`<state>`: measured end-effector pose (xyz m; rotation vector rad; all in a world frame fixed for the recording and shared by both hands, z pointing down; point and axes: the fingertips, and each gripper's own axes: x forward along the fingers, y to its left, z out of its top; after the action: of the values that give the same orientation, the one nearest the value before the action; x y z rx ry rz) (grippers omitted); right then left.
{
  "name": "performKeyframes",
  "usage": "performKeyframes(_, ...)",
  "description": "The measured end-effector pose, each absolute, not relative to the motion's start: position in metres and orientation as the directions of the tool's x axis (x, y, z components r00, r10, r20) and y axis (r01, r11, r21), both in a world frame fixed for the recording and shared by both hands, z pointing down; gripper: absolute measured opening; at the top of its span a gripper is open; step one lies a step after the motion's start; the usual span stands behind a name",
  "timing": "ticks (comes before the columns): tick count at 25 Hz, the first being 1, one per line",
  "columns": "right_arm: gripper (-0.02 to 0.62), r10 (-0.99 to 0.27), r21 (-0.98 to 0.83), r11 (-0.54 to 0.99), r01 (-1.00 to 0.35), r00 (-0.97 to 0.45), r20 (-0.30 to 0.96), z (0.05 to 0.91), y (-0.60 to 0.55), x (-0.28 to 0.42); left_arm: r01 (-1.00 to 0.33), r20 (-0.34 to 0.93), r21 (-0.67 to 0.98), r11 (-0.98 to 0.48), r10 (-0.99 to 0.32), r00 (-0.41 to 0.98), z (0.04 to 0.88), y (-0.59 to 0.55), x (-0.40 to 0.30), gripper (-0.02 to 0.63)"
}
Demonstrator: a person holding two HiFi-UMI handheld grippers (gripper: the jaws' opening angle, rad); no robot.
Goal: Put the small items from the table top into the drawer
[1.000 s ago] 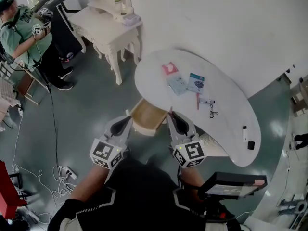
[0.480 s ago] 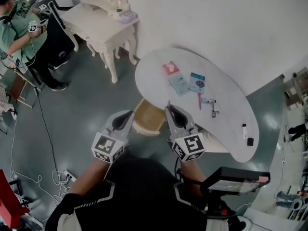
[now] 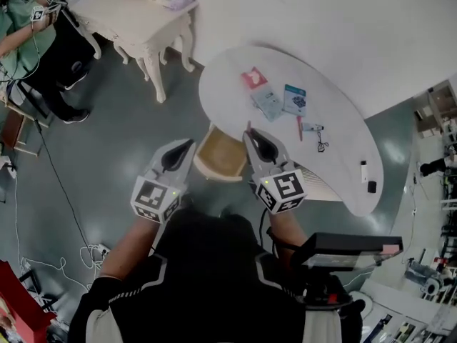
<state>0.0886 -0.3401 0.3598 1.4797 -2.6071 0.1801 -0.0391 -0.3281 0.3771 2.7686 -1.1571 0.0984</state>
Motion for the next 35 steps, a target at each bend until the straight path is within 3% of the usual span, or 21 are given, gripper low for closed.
performKeyframes(8, 0.048, -0.807, -0.068, 0.537, -0.841, -0.535, 0.25, 0.395, -0.363, 0.084, -0.698, 0.166, 0.141, -0.702, -0.678, 0.716, 0.409, -0.346, -0.029, 0.0)
performKeyframes(20, 0.048, -0.634, -0.08, 0.68, -0.729, -0.639, 0.436, 0.496, -0.38, 0.082, -0.746, 0.3, 0.2, -0.635, -0.685, 0.664, 0.483, -0.355, -0.005, 0.0)
performKeyframes(35, 0.046, -0.433, -0.093, 0.781, -0.617, -0.643, 0.632, 0.612, -0.375, 0.059, -0.79, 0.424, 0.251, -0.559, -0.67, 0.609, 0.575, -0.36, -0.011, 0.0)
